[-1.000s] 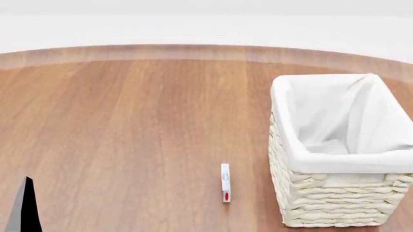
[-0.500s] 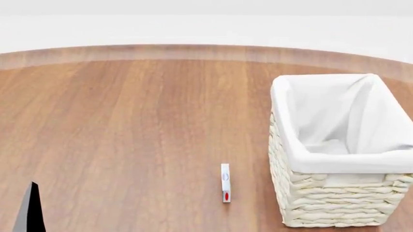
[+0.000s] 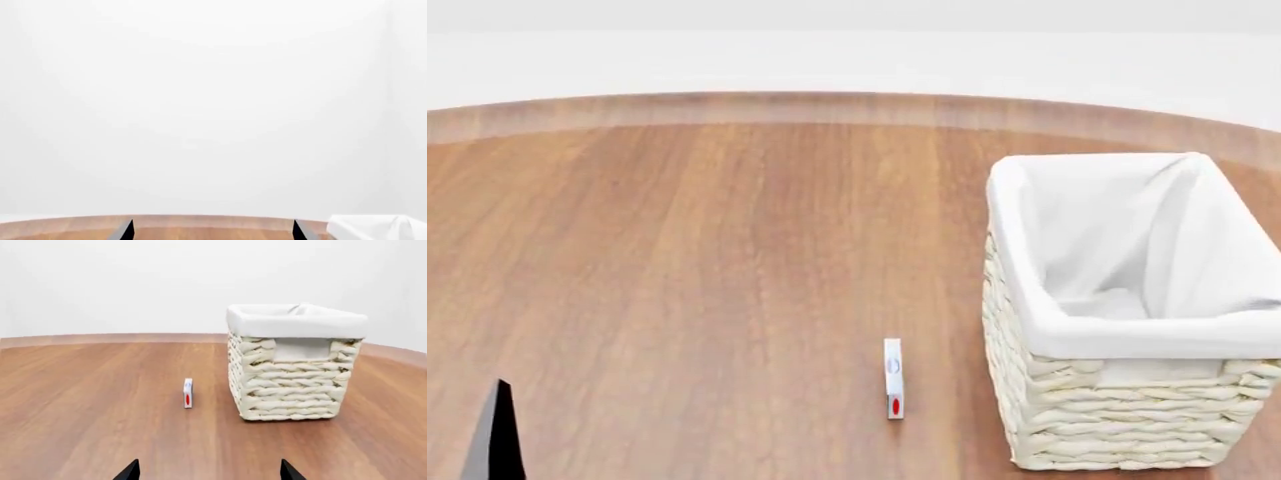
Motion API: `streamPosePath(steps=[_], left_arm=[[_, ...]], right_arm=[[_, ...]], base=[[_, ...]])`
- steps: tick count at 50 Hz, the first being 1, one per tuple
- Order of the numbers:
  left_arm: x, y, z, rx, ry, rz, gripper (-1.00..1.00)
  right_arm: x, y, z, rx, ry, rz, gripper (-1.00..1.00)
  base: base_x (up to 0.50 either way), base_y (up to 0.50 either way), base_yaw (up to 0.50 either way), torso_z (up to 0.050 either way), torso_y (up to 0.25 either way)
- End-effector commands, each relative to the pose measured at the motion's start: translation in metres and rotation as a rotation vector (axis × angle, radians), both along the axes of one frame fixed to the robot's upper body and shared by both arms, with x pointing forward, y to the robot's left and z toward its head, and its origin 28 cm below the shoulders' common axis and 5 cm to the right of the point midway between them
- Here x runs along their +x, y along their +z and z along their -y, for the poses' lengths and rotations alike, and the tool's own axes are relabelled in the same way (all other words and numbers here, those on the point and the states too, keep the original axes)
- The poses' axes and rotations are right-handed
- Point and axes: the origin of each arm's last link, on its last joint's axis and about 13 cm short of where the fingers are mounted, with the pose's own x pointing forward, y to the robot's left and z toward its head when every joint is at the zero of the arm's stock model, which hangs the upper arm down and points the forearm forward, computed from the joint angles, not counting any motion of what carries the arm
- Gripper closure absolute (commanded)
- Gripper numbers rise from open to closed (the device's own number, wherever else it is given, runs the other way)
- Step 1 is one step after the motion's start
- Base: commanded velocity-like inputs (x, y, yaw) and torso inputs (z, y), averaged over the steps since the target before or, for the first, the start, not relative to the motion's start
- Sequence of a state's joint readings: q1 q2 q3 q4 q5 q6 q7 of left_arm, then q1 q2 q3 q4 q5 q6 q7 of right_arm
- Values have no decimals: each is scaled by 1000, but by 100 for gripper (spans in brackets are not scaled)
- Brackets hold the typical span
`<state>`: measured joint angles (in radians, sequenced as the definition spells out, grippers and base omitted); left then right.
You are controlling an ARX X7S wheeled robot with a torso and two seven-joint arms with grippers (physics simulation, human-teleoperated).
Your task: Pick up the tomato sauce, and put it in the basket.
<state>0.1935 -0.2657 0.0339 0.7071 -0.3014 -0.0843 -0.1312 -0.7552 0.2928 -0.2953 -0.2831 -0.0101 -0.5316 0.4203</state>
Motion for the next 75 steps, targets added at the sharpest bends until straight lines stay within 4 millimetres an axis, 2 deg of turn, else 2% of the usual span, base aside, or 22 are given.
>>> streamPosePath(steps=[1, 18, 30, 36, 54, 75], left_arm=[[1, -3, 1, 2, -2, -8, -100], [1, -2, 1, 7, -7, -1, -100], [2, -4, 1, 6, -4, -5, -100], [3, -5, 1, 3, -7, -8, -100], [5, -7, 0, 3, -4, -13, -100], [4, -10, 0, -2, -8, -17, -100]], right_arm=[[-9, -19, -1, 18, -11, -49, -100], [-18, -36, 0, 42, -26, -99, -100], [-14, -45, 0, 32, -23, -134, -100], [-9, -48, 1, 39, -25, -156, -100], [20, -75, 7, 44, -36, -255, -100], [37, -79, 6, 36, -22, -300, -100]], base=[[0, 0, 0, 0, 0], [0, 0, 0, 0, 0], [0, 0, 0, 0, 0], [0, 0, 0, 0, 0], [0, 0, 0, 0, 0], [0, 0, 0, 0, 0]])
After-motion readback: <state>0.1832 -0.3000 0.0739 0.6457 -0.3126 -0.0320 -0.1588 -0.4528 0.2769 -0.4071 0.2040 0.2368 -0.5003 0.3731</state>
